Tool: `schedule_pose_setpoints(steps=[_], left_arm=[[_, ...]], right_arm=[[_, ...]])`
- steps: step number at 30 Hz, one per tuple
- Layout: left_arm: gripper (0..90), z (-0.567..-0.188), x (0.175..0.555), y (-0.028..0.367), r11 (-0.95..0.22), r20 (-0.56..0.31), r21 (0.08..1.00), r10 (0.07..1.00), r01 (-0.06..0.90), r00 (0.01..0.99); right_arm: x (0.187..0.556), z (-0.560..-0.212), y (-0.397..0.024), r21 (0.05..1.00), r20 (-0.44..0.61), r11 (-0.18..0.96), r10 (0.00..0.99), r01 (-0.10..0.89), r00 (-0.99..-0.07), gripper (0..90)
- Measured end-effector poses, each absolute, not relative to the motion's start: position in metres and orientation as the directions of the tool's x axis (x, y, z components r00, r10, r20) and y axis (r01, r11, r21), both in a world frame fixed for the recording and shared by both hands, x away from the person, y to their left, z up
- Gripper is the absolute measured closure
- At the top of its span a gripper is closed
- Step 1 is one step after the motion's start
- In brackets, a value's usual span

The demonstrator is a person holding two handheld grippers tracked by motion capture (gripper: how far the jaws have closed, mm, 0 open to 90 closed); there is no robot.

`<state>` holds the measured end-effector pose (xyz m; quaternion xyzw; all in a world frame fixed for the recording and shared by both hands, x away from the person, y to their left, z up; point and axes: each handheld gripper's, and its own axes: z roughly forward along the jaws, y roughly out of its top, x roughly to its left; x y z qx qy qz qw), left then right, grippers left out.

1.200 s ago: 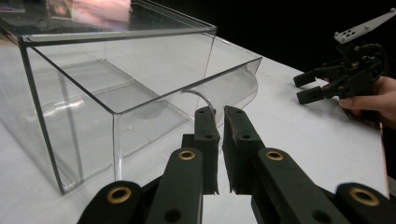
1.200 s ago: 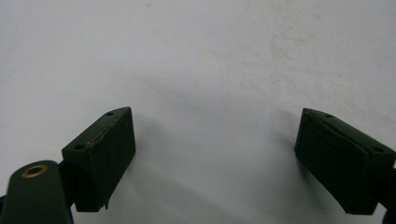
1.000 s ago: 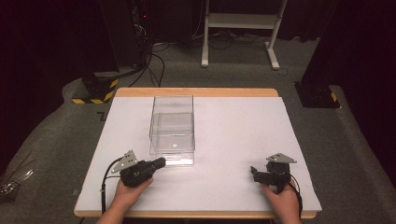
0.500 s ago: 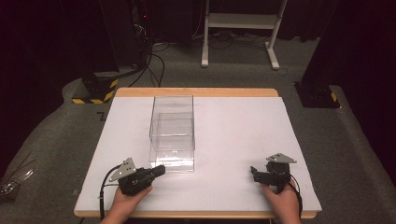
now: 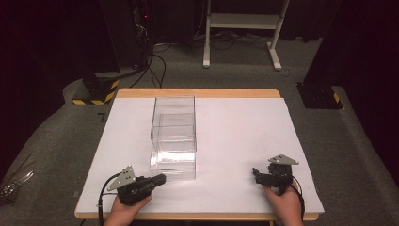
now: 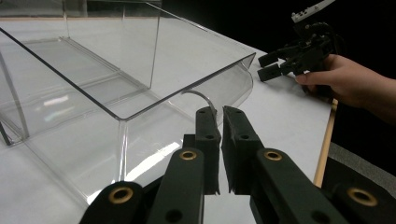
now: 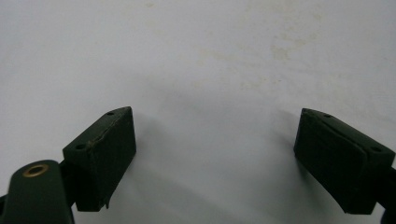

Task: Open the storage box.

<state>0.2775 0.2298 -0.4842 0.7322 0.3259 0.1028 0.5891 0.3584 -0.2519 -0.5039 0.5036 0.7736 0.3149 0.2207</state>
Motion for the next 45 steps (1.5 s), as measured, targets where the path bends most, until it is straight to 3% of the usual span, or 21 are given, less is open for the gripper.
schedule_pose_setpoints(steps=[22,29,45], left_arm=[[84.2,-0.485,0.261,0.234,-0.105,-0.231,0.928,0.59,0.358,0.773],[76.6,-0.475,0.256,0.24,-0.098,-0.203,0.94,0.61,0.327,0.766],[72.6,-0.461,0.257,0.28,0.001,-0.193,0.962,0.707,0.272,0.681]], right_arm=[[0.358,-0.504,-0.252,0.71,-0.025,0.294,0.919,0.64,-0.395,13.2],[0.358,-0.504,-0.252,0.71,-0.024,0.294,0.918,0.64,-0.395,13.3],[0.358,-0.504,-0.252,0.71,-0.025,0.295,0.918,0.64,-0.395,13.2]])
